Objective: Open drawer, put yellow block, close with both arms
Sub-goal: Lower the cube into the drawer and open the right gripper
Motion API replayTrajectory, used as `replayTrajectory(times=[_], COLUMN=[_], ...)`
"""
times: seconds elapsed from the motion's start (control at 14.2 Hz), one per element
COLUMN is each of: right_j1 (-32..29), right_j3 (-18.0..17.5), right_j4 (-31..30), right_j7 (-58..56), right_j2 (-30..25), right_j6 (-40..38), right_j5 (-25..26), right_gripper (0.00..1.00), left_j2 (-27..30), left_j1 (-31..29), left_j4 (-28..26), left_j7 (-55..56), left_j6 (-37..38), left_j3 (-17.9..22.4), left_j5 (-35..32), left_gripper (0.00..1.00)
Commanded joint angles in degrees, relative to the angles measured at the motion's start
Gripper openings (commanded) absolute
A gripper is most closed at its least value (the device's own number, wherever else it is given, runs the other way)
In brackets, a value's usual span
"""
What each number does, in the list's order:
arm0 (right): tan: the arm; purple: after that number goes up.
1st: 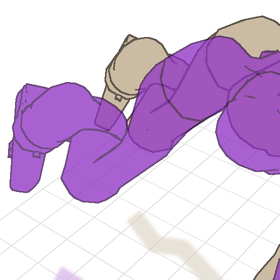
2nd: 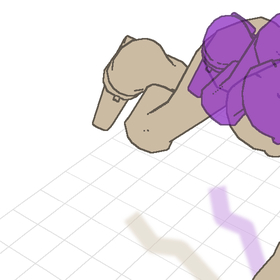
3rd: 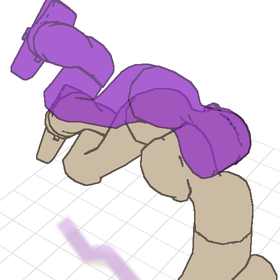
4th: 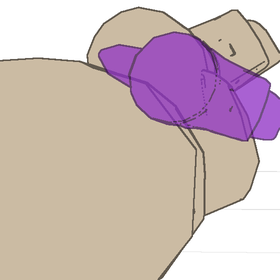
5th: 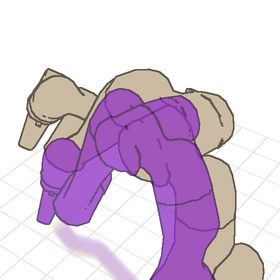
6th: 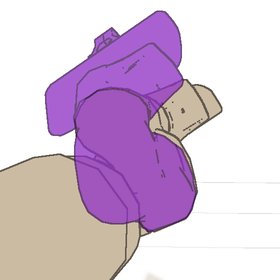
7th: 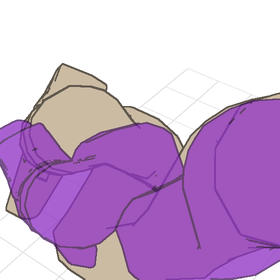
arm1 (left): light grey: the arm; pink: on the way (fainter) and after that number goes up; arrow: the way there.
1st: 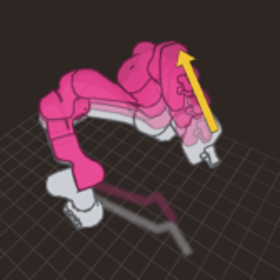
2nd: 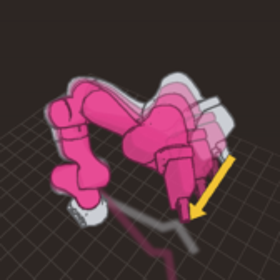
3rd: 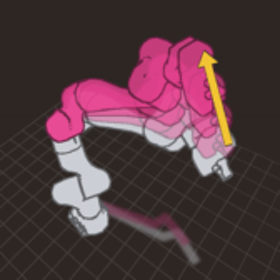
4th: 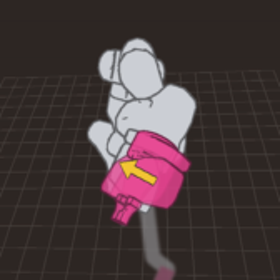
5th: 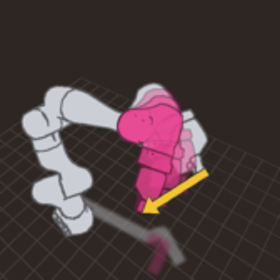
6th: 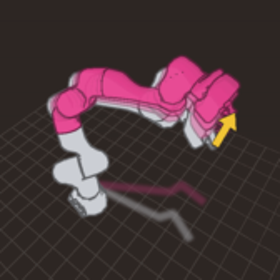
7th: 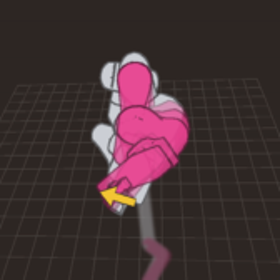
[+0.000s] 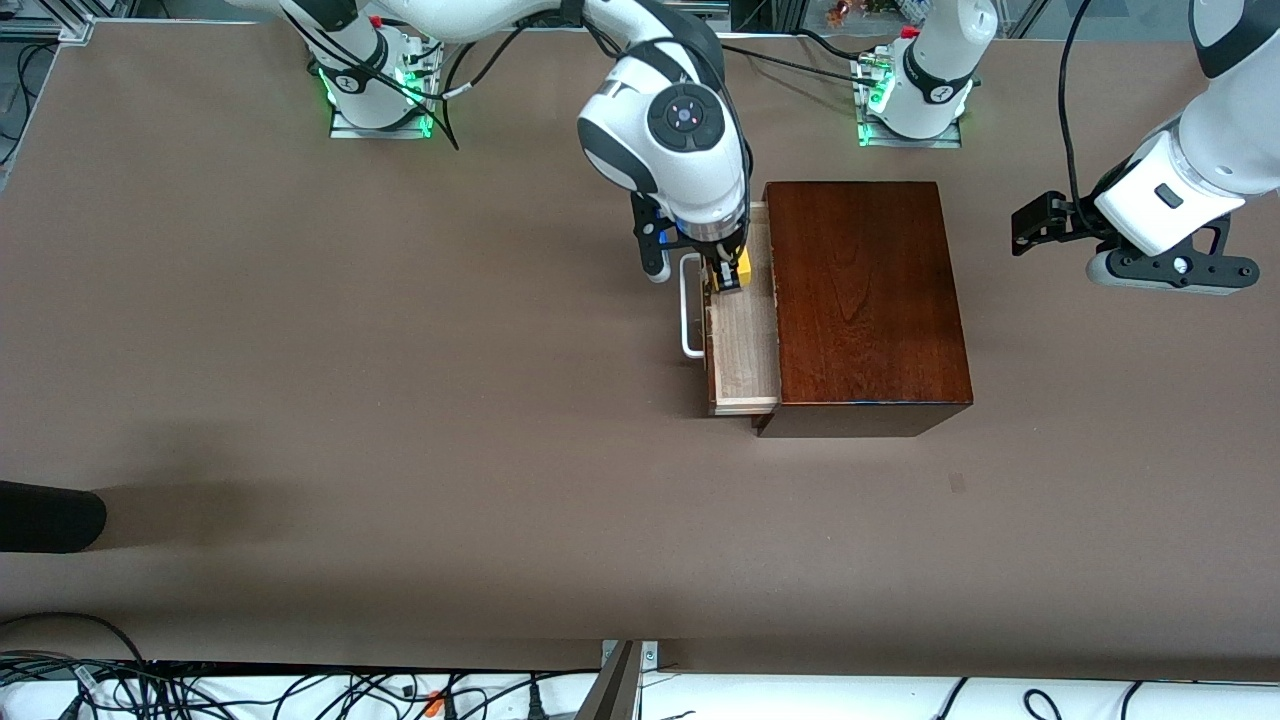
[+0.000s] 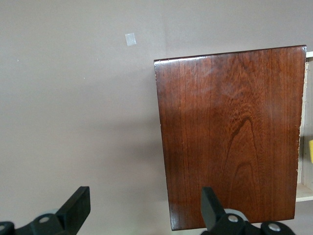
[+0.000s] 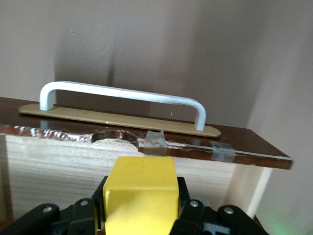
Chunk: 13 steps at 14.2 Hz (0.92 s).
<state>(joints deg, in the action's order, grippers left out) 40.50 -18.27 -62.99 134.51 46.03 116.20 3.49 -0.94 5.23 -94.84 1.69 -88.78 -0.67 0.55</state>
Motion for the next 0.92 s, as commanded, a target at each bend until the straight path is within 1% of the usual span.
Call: replayTrajectory(times=[0.0,0.35,0.42,0.49,0.56,0.64,0.71,0.85], right_j1=[1.0,1.4,1.5,1.5,1.5,1.5,1.5,1.5], right_j3=[0.5,0.9,1.1,1.1,1.2,1.2,1.2,1.3], right_j4=[2.6,2.5,2.5,2.5,2.5,2.5,2.5,2.5], right_j7=[1.4,1.8,1.9,2.0,2.0,2.0,2.0,2.0], right_j2=[2.5,4.9,4.9,5.1,5.2,5.2,5.1,4.7], right_j6=[1.3,3.9,4.3,4.5,4.7,4.7,4.6,3.3], right_j5=[1.0,1.0,1.0,0.9,0.9,0.9,0.9,0.6], right_gripper=[0.0,0.0,0.07,0.22,0.5,0.73,1.0,1.0], left_j2=[0.6,0.6,0.6,0.6,0.6,0.6,0.6,0.6], left_j1=[-0.1,-0.1,-0.1,-0.1,-0.1,-0.1,-0.1,-0.1], left_j4=[0.4,0.4,0.4,0.4,0.4,0.4,0.4,0.4], left_j7=[-1.5,-1.5,-1.5,-1.5,-1.5,-1.5,-1.5,-1.5], left_j6=[1.1,1.1,1.1,1.1,1.1,1.1,1.1,1.1], left_j3=[0.2,0.1,0.1,0.2,0.2,0.2,0.2,0.2], left_j5=[0.2,0.2,0.2,0.2,0.6,0.6,0.6,0.6], left_gripper=[1.0,1.0,1.0,1.0,1.0,1.0,1.0,1.0])
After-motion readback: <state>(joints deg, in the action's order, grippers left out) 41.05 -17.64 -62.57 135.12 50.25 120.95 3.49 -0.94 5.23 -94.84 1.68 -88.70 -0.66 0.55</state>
